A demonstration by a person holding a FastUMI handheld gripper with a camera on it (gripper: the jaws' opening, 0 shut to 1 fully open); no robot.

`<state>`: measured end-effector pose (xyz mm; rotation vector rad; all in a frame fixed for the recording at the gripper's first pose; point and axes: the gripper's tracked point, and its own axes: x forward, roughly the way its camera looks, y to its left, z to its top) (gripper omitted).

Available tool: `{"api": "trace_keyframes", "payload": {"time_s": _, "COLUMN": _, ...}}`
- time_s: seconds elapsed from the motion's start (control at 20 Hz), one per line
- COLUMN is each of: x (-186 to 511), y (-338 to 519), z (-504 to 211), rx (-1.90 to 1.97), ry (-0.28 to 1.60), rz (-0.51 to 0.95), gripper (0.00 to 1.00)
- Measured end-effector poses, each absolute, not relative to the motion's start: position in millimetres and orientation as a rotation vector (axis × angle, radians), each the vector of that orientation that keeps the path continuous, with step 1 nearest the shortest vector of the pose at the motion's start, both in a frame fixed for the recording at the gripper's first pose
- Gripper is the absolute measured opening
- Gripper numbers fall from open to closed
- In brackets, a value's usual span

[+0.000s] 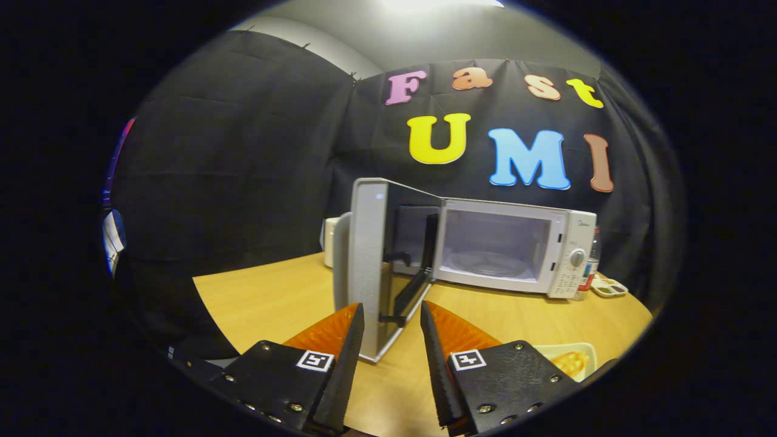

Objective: Open the microwave, put the food inside, and close the microwave door.

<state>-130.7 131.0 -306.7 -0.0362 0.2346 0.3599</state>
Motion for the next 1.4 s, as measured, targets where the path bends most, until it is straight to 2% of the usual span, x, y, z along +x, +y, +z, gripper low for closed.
{"api": "trace_keyframes", "payload": {"time_s": 0.15, "x": -132, "y": 82, "z": -320, "rx": -0.039, "ry": 0.272, "rz": 0.305, "gripper": 0.86}}
{"api": "trace_keyframes", "payload": {"time_s": 0.25, "x": -130, "y": 41, "z": -335, "rx": -0.087, "ry": 0.321, "rz": 0.236, "gripper": 0.93}}
{"api": "trace_keyframes", "payload": {"time_s": 0.55, "x": -125, "y": -38, "z": -379, "rx": -0.072, "ry": 0.494, "rz": 0.115, "gripper": 0.94}}
{"api": "trace_keyframes", "payload": {"time_s": 0.85, "x": -115, "y": -60, "z": -415, "rx": -0.086, "ry": 0.604, "rz": 0.061, "gripper": 0.94}}
{"api": "trace_keyframes", "payload": {"time_s": 1.15, "x": -114, "y": -62, "z": -416, "rx": -0.038, "ry": 0.635, "rz": 0.056, "gripper": 0.94}}
{"api": "trace_keyframes", "payload": {"time_s": 1.25, "x": -113, "y": -64, "z": -415, "rx": 0.009, "ry": 0.637, "rz": 0.07, "gripper": 0.86}}
{"api": "trace_keyframes", "payload": {"time_s": 1.3, "x": -113, "y": -62, "z": -414, "rx": 0.026, "ry": 0.635, "rz": 0.075, "gripper": 0.85}}
{"api": "trace_keyframes", "payload": {"time_s": 1.35, "x": -113, "y": -62, "z": -411, "rx": 0.032, "ry": 0.63, "rz": 0.083, "gripper": 0.77}}
{"api": "trace_keyframes", "payload": {"time_s": 1.4, "x": -115, "y": -63, "z": -408, "rx": 0.04, "ry": 0.625, "rz": 0.084, "gripper": 0.77}}
